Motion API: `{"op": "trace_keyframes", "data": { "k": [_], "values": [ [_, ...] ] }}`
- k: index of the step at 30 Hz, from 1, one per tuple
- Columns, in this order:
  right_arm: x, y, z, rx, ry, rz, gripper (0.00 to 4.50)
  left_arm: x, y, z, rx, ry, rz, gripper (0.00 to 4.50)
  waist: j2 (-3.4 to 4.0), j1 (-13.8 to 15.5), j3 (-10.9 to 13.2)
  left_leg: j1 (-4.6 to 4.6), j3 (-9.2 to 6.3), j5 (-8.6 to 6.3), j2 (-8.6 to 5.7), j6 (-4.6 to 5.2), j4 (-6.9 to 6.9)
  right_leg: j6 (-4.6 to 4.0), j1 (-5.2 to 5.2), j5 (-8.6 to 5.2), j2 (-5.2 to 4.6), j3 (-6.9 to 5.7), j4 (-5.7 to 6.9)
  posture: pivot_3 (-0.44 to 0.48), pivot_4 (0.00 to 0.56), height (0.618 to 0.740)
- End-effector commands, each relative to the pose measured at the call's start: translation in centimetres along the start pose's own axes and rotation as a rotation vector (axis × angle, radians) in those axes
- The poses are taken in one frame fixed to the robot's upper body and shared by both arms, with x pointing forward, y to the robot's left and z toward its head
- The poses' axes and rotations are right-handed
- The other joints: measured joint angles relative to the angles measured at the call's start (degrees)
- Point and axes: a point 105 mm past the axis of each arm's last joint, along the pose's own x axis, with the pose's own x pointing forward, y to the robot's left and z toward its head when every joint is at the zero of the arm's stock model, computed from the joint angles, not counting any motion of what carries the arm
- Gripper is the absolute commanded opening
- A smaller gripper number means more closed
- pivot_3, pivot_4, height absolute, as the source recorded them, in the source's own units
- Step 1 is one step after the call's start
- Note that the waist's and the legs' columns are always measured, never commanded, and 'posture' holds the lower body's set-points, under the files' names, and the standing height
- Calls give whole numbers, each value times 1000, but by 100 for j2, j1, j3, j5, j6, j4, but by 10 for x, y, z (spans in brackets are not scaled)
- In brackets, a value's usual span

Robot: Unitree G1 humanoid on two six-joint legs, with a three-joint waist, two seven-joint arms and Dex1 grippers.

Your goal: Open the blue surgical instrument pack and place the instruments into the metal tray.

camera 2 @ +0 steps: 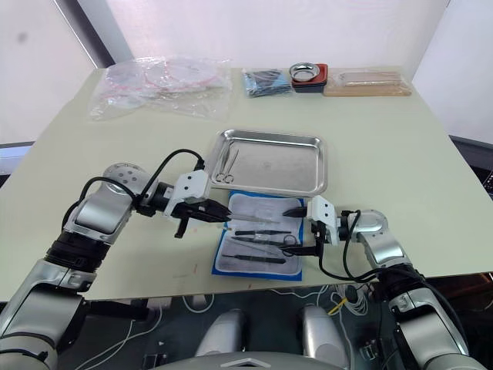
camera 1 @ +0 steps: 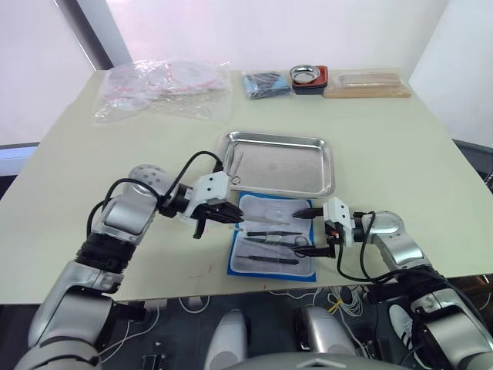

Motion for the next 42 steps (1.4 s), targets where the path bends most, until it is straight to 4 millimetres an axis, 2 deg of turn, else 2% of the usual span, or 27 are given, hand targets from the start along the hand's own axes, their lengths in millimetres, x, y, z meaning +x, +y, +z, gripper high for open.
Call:
{"op": "trace_keyframes", "data": {
  "k": [1,15,27,32,35,42],
  "values": [
    [-5,25,-69,210,226,13,4500,-17,-2,7,45,-21,16,131,0,-3,0,0,0,0,0,0,0,0,0,0,0,0,0,0,150,740],
    [-2,24,-68,203,226,27,4500,-45,-13,-2,7,-2,50,131,17,2,11,6,4,0,8,0,0,0,-1,0,-2,0,1,0,150,740],
    [-3,25,-70,205,230,31,4500,-63,-8,3,-25,-33,187,131,14,-3,11,9,9,0,12,0,1,-1,-1,0,-9,0,1,0,150,740],
    [-2,26,-70,206,230,34,4500,-57,-2,15,-89,-89,268,131,14,-1,11,9,9,0,13,0,1,-1,-1,0,-8,0,1,0,150,740],
    [-2,26,-70,206,231,37,4500,-51,15,29,-156,-165,422,131,10,5,11,10,9,0,12,0,1,0,0,0,-5,0,1,0,150,740],
    [-2,25,-70,204,234,43,4500,-34,38,45,-310,-256,664,131,-5,-8,10,15,4,0,11,0,6,3,6,1,14,5,14,0,150,740]
  ]
}}
